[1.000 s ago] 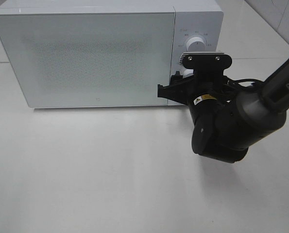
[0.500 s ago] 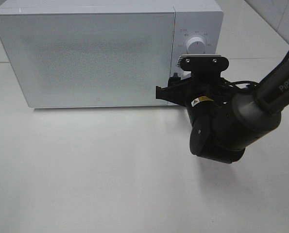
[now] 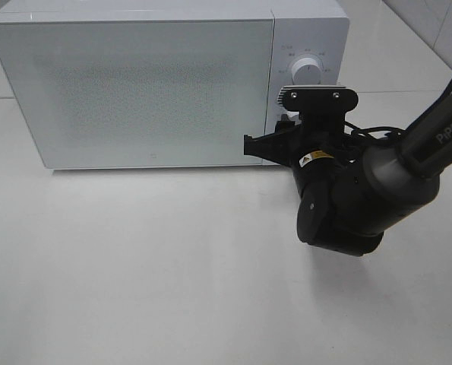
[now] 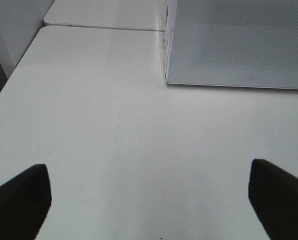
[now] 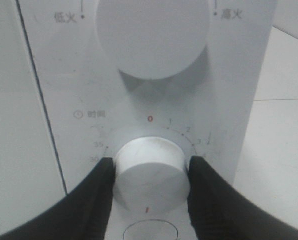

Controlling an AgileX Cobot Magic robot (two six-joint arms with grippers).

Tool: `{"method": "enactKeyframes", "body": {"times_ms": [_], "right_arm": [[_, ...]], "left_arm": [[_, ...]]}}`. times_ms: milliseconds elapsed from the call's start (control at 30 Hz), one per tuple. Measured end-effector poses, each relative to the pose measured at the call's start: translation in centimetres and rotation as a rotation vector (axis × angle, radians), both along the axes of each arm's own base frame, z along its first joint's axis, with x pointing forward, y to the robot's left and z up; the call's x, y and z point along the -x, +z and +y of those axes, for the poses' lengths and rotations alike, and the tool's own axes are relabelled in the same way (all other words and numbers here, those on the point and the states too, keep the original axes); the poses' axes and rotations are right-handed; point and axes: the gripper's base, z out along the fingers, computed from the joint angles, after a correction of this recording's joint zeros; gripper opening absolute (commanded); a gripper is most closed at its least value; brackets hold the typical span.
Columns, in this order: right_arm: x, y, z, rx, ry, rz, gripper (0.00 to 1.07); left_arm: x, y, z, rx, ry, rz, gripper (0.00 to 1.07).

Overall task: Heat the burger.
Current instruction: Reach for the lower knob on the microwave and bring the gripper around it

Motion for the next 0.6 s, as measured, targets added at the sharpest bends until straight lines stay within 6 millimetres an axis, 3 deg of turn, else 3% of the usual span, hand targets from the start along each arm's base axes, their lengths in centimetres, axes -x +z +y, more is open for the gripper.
{"method": "enactKeyframes", "body": {"times_ms": [467, 533, 600], "right_arm": [[-0.02, 0.01, 0.02, -0.025, 0.000, -0.003, 0.04], [-0.03, 0.02, 0.06, -0.069, -0.004, -0.006, 0.03], [-0.02, 0.02, 0.09, -0.238, -0.025, -0.015, 0.02]], "left_arm": [[0.00, 0.00, 0.00, 0.000, 0.000, 0.000, 1.01], [0.00, 0.00, 0.00, 0.000, 0.000, 0.000, 1.01], [0.00, 0.00, 0.00, 0.000, 0.000, 0.000, 1.01]]}}
